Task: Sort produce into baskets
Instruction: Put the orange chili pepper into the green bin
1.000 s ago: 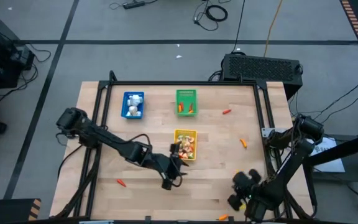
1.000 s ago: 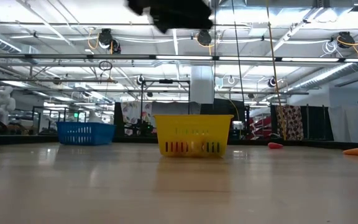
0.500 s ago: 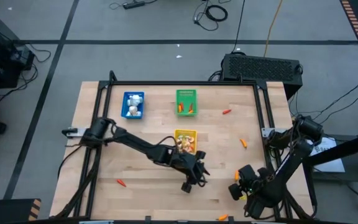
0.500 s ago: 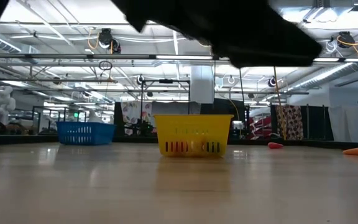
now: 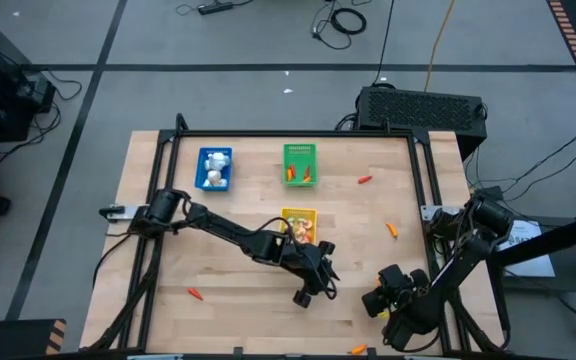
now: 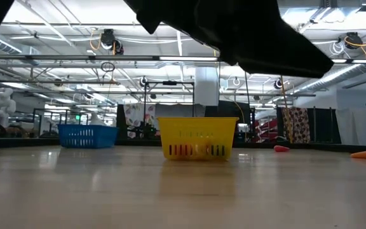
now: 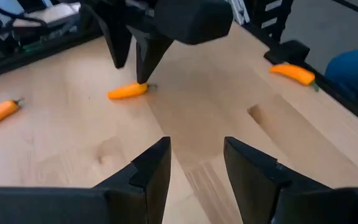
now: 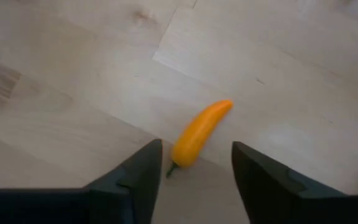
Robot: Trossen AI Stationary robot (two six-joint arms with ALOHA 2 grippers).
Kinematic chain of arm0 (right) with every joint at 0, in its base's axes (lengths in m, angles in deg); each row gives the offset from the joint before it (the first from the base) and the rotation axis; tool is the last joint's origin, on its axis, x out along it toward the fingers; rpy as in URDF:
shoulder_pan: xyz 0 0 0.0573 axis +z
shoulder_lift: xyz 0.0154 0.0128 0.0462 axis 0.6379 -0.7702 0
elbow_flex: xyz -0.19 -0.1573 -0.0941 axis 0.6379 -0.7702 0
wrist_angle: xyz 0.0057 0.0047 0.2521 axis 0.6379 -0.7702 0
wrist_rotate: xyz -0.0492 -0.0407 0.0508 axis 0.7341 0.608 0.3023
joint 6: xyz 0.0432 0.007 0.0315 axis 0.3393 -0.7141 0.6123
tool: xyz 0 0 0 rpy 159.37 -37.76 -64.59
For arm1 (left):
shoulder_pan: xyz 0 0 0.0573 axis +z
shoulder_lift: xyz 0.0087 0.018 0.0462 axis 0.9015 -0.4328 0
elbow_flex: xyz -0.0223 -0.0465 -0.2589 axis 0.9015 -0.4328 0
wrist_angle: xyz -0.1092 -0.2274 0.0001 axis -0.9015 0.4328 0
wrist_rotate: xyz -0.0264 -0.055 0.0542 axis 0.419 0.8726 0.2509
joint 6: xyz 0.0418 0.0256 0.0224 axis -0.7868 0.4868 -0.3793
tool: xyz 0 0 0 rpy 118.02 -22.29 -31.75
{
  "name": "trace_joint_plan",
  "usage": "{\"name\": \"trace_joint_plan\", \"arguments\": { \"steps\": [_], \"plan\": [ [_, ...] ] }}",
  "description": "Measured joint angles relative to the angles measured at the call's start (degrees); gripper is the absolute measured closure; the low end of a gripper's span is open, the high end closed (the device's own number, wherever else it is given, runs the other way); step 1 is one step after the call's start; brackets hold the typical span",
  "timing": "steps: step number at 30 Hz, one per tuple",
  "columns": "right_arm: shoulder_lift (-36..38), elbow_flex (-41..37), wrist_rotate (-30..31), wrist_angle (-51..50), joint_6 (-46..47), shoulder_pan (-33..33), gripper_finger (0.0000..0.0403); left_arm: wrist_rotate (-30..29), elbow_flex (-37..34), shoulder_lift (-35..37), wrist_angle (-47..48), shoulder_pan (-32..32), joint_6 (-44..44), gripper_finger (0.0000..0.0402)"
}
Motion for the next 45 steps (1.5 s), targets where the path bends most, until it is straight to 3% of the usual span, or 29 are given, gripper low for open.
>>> {"name": "trace_joint_plan", "arguments": {
  "steps": [5,10,16,26,30,33,37,45],
  "plan": [
    [-1.0,-1.0,-0.2,1.9,1.7,-0.3,0.0182,0.0,0.0,0.0,0.4,0.0,0.3,0.0245],
    [-2.3,-4.0,-1.8,8.7,2.1,-0.7,0.0184,0.0,0.0,0.0,0.1,0.0,0.3,0.0245],
    [-2.2,-4.6,-1.8,8.6,2.6,-0.7,0.0222,0.0,0.0,0.0,0.6,0.0,0.4,0.0245],
    [-2.3,-4.7,-2.3,7.7,1.0,-0.8,0.0351,0.1,0.0,0.0,3.3,0.0,0.2,0.0245],
    [-1.1,-4.7,-2.6,7.8,0.3,-0.8,0.0388,2.9,0.0,0.0,2.9,0.0,-0.1,0.0245],
    [0.4,-4.3,-2.2,7.1,-1.8,-0.8,0.0392,3.2,0.0,0.0,2.8,0.0,-1.5,0.0245],
    [2.5,-2.0,2.6,7.7,-6.5,-0.9,0.0381,3.3,0.0,0.0,1.1,-0.1,-6.2,0.0245],
    [3.2,2.6,10.1,15.5,-21.1,-2.4,0.0378,3.3,0.0,0.0,-6.6,-1.2,-24.3,0.0245]
  ]
}}
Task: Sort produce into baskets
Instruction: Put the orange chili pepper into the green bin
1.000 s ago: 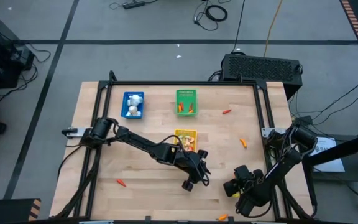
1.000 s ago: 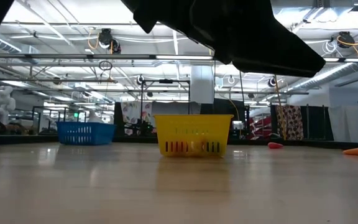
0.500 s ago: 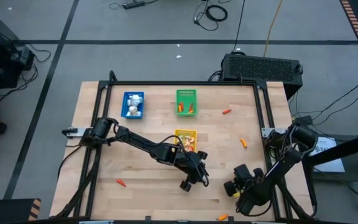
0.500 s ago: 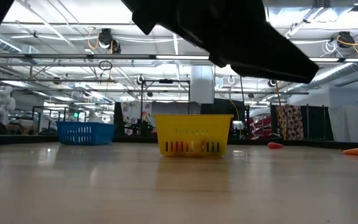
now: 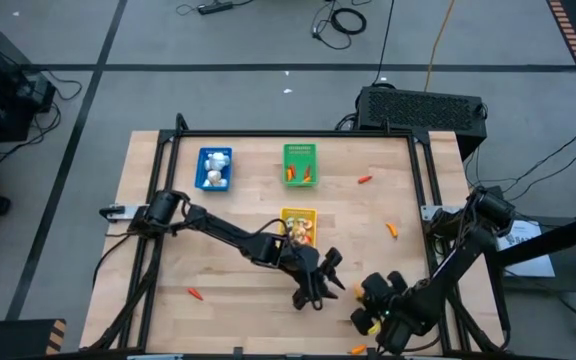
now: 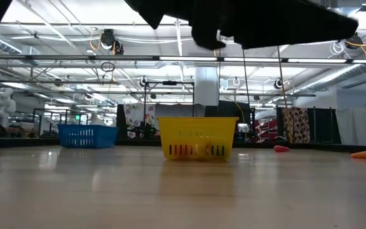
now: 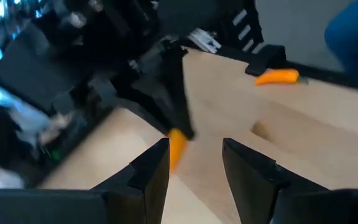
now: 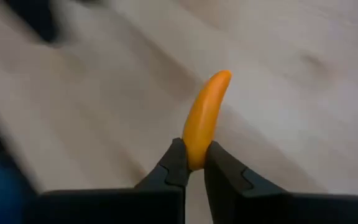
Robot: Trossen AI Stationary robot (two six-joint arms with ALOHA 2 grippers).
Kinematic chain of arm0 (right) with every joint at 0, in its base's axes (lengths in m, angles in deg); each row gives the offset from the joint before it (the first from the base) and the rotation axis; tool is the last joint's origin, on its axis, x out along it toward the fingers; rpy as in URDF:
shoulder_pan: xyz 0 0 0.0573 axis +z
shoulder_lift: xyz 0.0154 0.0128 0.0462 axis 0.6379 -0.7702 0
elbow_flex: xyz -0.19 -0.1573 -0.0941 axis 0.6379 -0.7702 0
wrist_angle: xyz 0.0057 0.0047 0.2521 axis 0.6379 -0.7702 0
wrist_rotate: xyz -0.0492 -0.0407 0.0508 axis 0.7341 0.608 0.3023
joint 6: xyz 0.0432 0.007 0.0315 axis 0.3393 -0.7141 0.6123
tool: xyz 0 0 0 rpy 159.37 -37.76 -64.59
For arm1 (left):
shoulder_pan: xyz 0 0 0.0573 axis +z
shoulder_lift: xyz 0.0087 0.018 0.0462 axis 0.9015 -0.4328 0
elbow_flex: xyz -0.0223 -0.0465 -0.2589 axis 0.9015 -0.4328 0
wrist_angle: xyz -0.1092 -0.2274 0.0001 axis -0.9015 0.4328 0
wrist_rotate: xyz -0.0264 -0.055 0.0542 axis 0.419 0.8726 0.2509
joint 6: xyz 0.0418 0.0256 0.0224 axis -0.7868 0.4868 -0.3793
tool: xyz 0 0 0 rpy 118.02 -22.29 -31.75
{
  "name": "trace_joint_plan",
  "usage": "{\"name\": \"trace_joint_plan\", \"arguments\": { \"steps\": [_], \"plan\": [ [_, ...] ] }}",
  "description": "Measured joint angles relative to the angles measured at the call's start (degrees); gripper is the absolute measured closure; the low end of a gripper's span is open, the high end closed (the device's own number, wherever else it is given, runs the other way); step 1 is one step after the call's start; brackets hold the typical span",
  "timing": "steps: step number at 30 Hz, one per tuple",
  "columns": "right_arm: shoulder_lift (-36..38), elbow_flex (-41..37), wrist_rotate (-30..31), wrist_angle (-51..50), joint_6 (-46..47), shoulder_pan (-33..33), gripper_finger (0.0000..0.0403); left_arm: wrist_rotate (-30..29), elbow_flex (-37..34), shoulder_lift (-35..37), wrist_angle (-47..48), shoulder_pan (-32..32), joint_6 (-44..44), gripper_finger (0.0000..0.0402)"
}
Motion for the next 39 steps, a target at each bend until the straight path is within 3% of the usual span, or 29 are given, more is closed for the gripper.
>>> {"name": "trace_joint_plan", "arguments": {
  "steps": [4,13,20,39],
  "plan": [
    [0.0,1.3,3.0,6.6,-8.2,-1.0,0.0375,-0.2,0.0,0.0,0.9,-0.7,-9.2,0.0245],
    [0.0,2.1,5.2,15.5,-19.2,-2.7,0.0374,-0.3,0.0,0.0,1.8,-1.4,-10.0,0.0245],
    [0.1,2.2,5.3,16.4,-19.9,-3.0,0.0374,-0.5,0.0,0.0,5.8,-1.4,-9.8,0.0245],
    [0.1,2.1,5.2,14.6,-20.2,-4.0,0.0374,-1.9,0.0,0.0,4.9,-1.5,-9.7,0.0245]
  ]
}}
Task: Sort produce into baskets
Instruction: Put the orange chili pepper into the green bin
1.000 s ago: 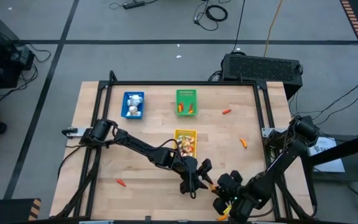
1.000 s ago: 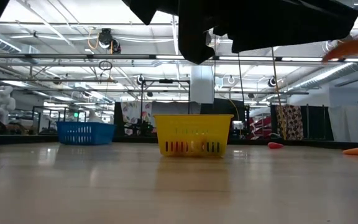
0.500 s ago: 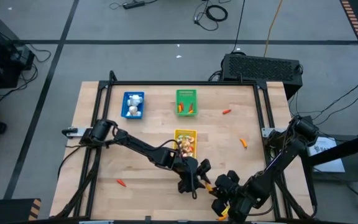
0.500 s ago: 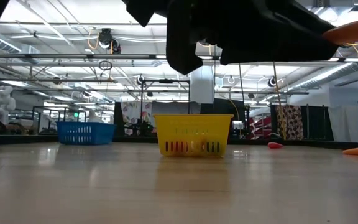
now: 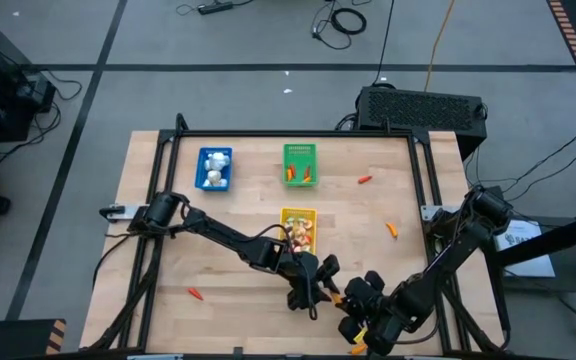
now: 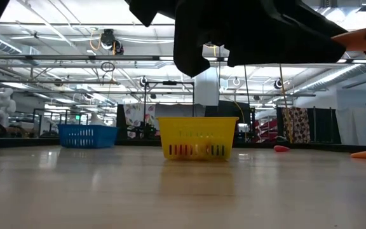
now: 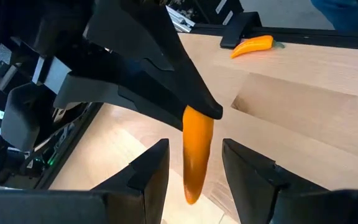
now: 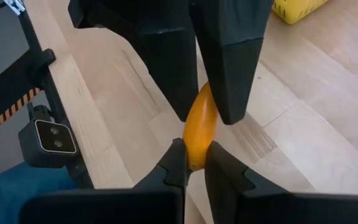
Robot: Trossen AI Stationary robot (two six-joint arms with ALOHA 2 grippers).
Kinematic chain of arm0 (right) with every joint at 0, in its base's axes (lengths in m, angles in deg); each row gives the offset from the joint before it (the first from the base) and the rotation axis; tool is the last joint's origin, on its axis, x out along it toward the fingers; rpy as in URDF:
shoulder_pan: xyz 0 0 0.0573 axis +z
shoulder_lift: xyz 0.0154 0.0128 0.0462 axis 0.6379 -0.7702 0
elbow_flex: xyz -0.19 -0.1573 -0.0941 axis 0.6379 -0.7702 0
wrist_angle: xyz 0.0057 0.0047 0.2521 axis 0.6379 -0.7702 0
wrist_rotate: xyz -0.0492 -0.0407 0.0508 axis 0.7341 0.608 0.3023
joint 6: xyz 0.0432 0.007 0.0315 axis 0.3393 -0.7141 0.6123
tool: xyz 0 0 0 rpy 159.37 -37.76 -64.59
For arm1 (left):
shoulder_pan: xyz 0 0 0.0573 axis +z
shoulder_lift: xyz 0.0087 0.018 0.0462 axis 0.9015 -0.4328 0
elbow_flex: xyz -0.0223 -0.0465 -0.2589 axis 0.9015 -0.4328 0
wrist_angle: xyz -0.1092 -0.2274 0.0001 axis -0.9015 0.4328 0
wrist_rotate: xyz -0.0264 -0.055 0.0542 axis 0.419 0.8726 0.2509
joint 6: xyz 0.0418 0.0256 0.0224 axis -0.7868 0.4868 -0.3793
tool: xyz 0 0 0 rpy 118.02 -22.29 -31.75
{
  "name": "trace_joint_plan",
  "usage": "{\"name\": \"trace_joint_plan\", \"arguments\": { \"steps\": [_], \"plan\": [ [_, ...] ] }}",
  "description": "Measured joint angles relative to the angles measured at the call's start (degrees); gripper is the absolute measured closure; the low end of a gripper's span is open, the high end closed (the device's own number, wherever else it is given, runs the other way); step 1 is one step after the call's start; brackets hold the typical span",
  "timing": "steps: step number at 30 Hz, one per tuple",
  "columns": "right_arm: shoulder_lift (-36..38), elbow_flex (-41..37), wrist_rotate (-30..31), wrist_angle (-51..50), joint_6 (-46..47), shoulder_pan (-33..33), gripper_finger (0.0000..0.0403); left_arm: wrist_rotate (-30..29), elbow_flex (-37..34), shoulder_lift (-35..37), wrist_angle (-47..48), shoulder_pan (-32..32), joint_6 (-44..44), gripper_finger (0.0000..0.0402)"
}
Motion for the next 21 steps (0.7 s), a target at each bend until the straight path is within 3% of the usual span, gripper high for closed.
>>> {"name": "trace_joint_plan", "arguments": {
  "steps": [5,14,21],
  "plan": [
    [0.0,0.0,0.0,0.0,-0.9,-0.3,0.0374,-0.7,0.0,0.0,0.2,0.0,0.0,0.0266],
    [0.0,0.0,-0.1,0.0,0.6,-0.2,0.0372,-1.7,0.0,0.0,0.8,0.0,0.0,0.0373],
    [0.0,0.0,-0.1,-2.2,0.5,-0.5,0.0316,-3.3,0.0,0.0,1.6,0.0,0.1,0.0380]
  ]
}}
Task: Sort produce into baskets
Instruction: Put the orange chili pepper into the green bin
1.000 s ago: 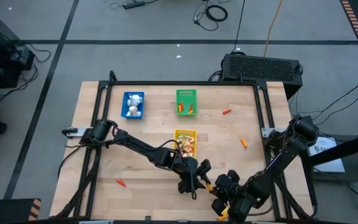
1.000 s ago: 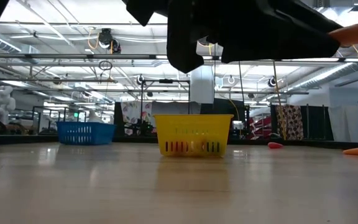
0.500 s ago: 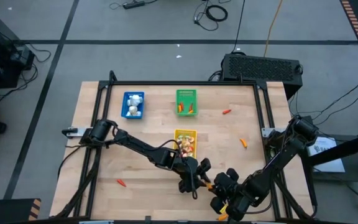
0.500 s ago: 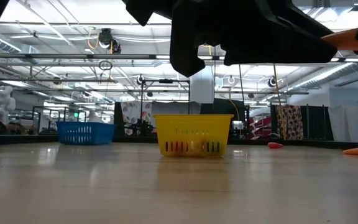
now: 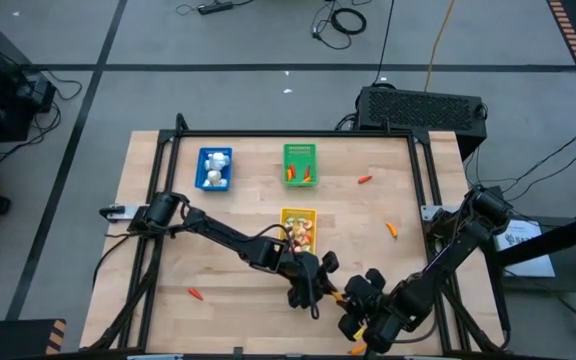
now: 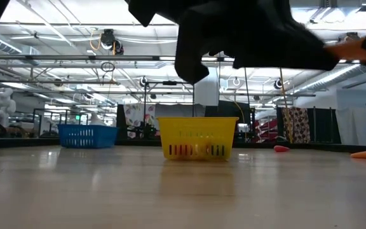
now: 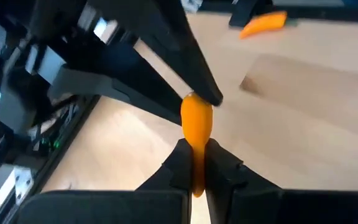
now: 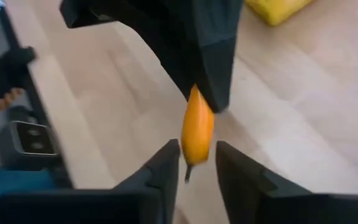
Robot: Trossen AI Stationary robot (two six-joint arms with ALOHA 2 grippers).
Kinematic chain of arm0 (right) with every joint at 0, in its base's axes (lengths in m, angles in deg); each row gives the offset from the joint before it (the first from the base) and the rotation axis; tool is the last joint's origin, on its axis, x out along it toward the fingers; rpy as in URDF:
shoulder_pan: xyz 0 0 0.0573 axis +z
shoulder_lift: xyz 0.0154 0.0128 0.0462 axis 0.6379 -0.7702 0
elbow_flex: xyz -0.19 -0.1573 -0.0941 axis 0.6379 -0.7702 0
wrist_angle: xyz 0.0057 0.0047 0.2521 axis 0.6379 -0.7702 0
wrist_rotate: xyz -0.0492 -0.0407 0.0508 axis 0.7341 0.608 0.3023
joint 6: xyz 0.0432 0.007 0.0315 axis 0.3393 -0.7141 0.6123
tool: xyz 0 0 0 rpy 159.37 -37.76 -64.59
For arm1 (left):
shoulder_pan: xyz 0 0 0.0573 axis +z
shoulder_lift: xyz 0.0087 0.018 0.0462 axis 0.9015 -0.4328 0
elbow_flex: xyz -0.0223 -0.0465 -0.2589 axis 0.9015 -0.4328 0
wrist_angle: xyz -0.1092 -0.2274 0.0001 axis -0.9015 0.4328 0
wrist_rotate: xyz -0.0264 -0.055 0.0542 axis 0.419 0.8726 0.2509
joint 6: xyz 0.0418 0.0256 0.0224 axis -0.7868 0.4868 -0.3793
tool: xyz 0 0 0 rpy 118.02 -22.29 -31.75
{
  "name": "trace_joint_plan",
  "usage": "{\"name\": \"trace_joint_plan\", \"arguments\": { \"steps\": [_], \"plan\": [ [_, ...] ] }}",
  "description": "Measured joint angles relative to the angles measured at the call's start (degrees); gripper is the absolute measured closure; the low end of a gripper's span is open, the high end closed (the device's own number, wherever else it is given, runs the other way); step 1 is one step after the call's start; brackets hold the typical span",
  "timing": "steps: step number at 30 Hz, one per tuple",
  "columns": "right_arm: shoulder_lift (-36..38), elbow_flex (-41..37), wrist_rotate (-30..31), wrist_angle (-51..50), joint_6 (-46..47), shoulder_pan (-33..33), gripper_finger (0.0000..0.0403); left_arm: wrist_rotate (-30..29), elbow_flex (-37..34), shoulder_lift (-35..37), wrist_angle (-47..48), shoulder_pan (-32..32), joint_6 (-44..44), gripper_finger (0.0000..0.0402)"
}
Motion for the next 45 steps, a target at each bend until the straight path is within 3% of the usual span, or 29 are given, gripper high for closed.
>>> {"name": "trace_joint_plan", "arguments": {
  "steps": [7,14,20,23,27,31,34,40,45],
  "plan": [
    [0.0,0.0,0.2,-7.2,2.6,0.9,0.0236,-4.5,0.0,2.3,11.1,0.3,4.5,0.0379],
    [0.0,-0.1,5.2,-12.0,7.1,4.3,0.0212,-15.3,-0.1,8.8,20.9,5.4,9.1,0.0379],
    [0.0,-0.1,13.3,-12.6,7.6,6.3,0.0211,-19.9,0.1,14.4,21.7,16.2,15.6,0.0379],
    [0.0,-0.2,14.0,-12.6,7.2,7.1,0.0211,-20.6,0.0,15.0,25.9,24.0,20.1,0.0379],
    [0.0,-0.2,11.9,-13.0,6.8,8.8,0.0211,-18.9,0.0,14.6,34.0,34.3,31.1,0.0379],
    [0.0,-0.2,12.2,-13.6,6.2,10.3,0.0211,-8.1,-0.7,13.4,35.4,41.8,44.4,0.0379],
    [0.0,-0.2,13.6,-14.5,6.0,11.0,0.0211,-1.8,-1.7,12.9,31.3,43.3,49.9,0.0379],
    [0.0,-0.2,13.9,-14.5,6.1,11.2,0.0211,-2.5,-2.2,11.3,31.5,43.7,50.2,0.0374],
    [0.0,-0.2,13.8,-14.5,6.3,11.1,0.0211,-2.5,-2.1,10.9,30.5,42.5,48.3,0.0327]
  ]
}}
